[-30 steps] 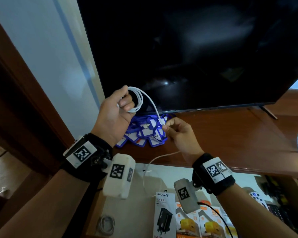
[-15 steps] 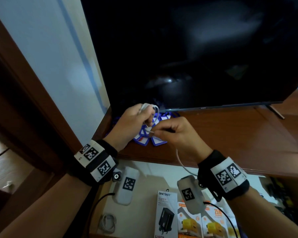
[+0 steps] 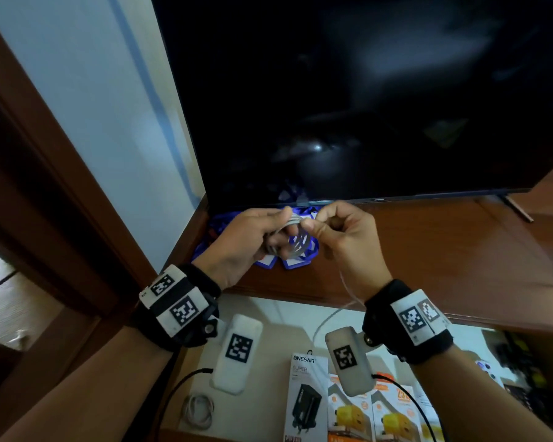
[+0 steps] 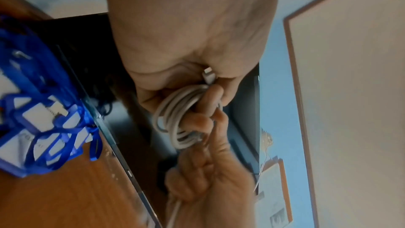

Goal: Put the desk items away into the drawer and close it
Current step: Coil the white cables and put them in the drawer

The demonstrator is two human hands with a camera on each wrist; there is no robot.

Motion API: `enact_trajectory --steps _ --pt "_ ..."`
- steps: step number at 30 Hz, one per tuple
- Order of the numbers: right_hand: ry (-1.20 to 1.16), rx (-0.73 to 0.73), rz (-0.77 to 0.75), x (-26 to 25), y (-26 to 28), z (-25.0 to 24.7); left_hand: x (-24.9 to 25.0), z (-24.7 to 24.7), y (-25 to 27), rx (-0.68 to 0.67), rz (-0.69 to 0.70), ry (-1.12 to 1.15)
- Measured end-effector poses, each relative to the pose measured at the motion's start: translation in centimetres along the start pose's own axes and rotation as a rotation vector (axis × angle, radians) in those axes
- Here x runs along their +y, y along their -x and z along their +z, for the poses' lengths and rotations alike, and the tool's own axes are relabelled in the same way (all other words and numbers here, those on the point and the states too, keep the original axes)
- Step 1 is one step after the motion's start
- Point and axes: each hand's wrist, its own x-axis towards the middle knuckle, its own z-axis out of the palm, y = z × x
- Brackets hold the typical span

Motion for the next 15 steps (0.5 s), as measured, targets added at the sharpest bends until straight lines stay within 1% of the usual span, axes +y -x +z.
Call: enact_trajectory --steps 6,9,12,15 --pt "0.151 -0.144 0.076 2.2 0.2 -0.8 1.0 -0.9 0.0 0.106 -0.026 0.326" --pt "0.159 -0.182 0.124 2.9 0.7 -1.6 1.4 -2.0 -0.2 0.179 0.028 0.440" --pt "0.061 -0.111 0.180 3.6 0.8 -2.1 1.2 -2.6 -0.5 0.272 0.096 0.516" --pt "0.054 -0.018 0.166 4.1 0.6 -2.3 0.9 -2.3 -0.7 0.323 0.126 0.508"
